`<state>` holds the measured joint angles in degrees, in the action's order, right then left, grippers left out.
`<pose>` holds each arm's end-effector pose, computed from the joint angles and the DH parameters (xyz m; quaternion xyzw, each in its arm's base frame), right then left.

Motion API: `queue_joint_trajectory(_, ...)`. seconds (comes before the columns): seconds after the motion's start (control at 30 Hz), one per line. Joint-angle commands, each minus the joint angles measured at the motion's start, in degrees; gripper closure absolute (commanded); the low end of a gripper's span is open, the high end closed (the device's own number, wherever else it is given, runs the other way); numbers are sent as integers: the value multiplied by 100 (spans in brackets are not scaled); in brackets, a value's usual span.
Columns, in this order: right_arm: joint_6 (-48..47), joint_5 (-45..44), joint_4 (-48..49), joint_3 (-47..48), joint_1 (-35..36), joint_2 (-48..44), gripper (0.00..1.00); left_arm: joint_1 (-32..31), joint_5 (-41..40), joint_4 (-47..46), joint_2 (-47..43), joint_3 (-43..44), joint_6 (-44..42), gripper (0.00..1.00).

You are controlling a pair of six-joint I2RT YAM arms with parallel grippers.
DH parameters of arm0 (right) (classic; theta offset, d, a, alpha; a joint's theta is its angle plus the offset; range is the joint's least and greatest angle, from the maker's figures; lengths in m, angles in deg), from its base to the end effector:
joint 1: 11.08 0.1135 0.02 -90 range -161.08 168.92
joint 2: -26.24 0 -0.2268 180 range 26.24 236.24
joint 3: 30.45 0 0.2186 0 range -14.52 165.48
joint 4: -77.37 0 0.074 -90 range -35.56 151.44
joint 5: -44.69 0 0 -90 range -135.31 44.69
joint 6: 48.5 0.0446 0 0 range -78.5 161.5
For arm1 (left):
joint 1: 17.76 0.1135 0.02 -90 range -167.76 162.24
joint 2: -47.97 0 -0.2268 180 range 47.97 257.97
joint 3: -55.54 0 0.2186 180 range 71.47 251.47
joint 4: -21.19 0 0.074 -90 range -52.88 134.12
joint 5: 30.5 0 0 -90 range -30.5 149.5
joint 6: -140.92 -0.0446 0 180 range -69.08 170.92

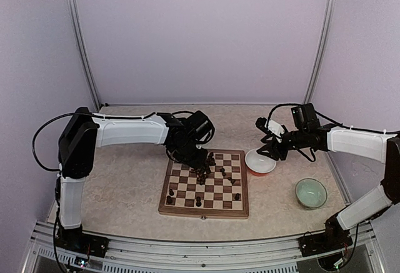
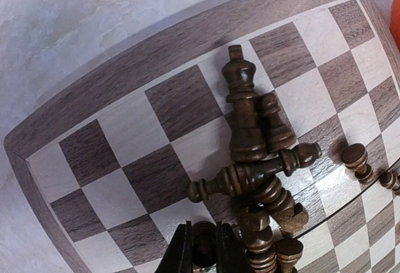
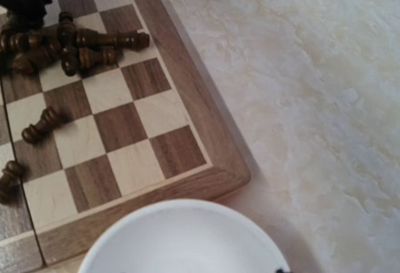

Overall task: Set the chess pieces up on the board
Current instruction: Pick up the pawn from the chessboard, then place the pawn at g7.

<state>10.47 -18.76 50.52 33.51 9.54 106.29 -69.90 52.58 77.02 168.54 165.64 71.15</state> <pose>0.2496 0.1152 0.1987 -0.4712 0.7633 0.1744 0.4061 0.2484 -0.3108 0.1608 0.2566 0.9427 -0.0733 0.2003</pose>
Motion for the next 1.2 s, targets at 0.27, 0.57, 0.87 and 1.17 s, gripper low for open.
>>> queue_joint_trajectory(0.27, -52, -35, -125, 153, 157, 160, 49, -35, -317, 322, -1367, -533, 108, 90)
queue_joint_trajectory(0.57, -60, -35, -143, 163, 226, 194, 49, -611, -132, 380, -1946, -1848, 674, 91)
queue_joint_trajectory(0.87, -48, -78, -160, 187, 326, 248, 49, -813, -7, 142, -2045, -2286, 889, 91)
queue_joint_trajectory(1.17, -57, -114, -163, 174, 328, 215, 49, -854, 39, 126, -1804, -2203, 834, 91)
